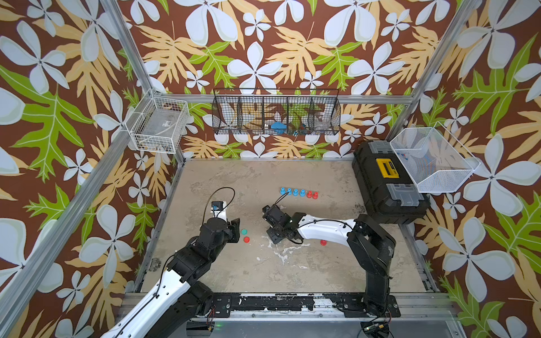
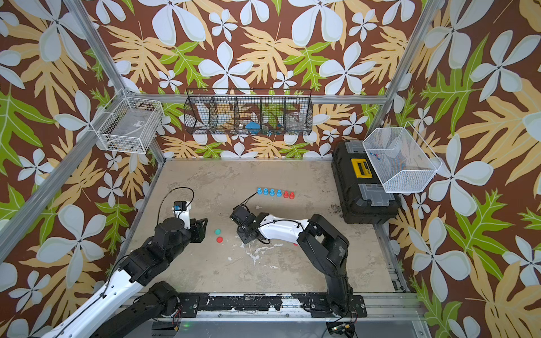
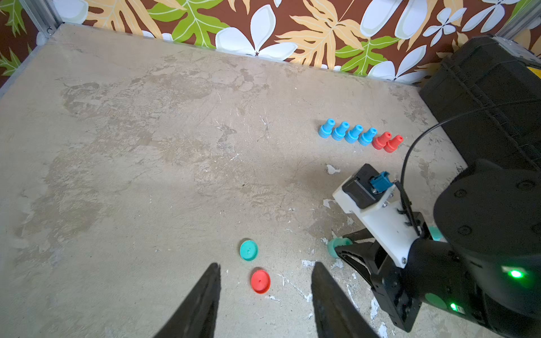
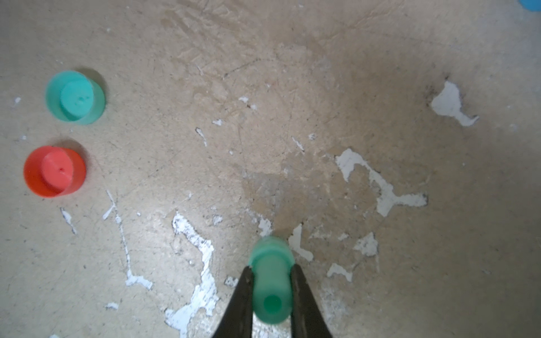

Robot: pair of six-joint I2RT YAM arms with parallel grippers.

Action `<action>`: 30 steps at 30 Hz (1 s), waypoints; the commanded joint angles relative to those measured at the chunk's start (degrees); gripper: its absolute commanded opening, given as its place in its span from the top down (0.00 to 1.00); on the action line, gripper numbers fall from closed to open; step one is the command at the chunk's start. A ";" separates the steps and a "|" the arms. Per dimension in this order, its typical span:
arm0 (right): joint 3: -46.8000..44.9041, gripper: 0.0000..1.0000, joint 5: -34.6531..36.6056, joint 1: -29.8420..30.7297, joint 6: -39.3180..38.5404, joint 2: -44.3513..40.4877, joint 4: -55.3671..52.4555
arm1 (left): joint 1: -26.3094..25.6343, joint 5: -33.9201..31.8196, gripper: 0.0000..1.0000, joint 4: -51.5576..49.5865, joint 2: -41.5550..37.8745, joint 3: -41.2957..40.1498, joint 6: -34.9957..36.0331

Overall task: Close the stamp cap
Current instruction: Close the cover of the stamp, then place the stamp at the center of the board.

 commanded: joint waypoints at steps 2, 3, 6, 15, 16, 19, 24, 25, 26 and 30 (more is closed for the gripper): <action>-0.77 0.84 -1.85 -0.09 -0.83 1.90 -6.89 | 0.08 -0.02 0.48 0.72 -0.09 -0.10 0.28; -0.79 0.84 -1.86 -0.08 -0.83 2.05 -7.03 | 0.08 0.00 0.48 0.70 -0.07 -0.11 0.28; -0.83 0.84 -1.80 -0.08 -0.92 1.86 -7.12 | 0.08 0.00 0.48 0.68 -0.07 -0.12 0.28; -1.04 0.84 -2.31 -0.17 -0.92 1.78 -6.84 | 0.08 -0.23 0.48 0.62 -0.03 -0.11 0.19; -1.04 0.84 -2.10 -0.17 -0.92 1.56 -6.90 | 0.08 -0.22 0.48 0.61 -0.03 -0.15 0.19; -0.95 0.84 -1.28 -0.17 -0.83 0.44 -7.09 | 0.08 -0.23 0.48 0.63 -0.03 -0.14 0.19; 0.58 0.84 -0.91 -0.77 -1.16 -1.60 -8.14 | 0.08 -0.23 0.48 0.62 -0.11 -0.15 0.19; 0.87 0.84 -1.42 -1.11 -1.26 -2.14 -8.24 | 0.08 -0.21 0.48 0.63 -0.20 -0.15 0.19; 1.06 0.84 -2.19 -1.57 -1.44 -2.81 -8.16 | 0.08 -0.23 0.48 0.63 -0.19 -0.14 0.19; 1.40 0.84 -4.14 -3.63 -1.93 -4.83 -8.24 | 0.08 -0.23 0.48 0.63 -0.27 -0.13 0.19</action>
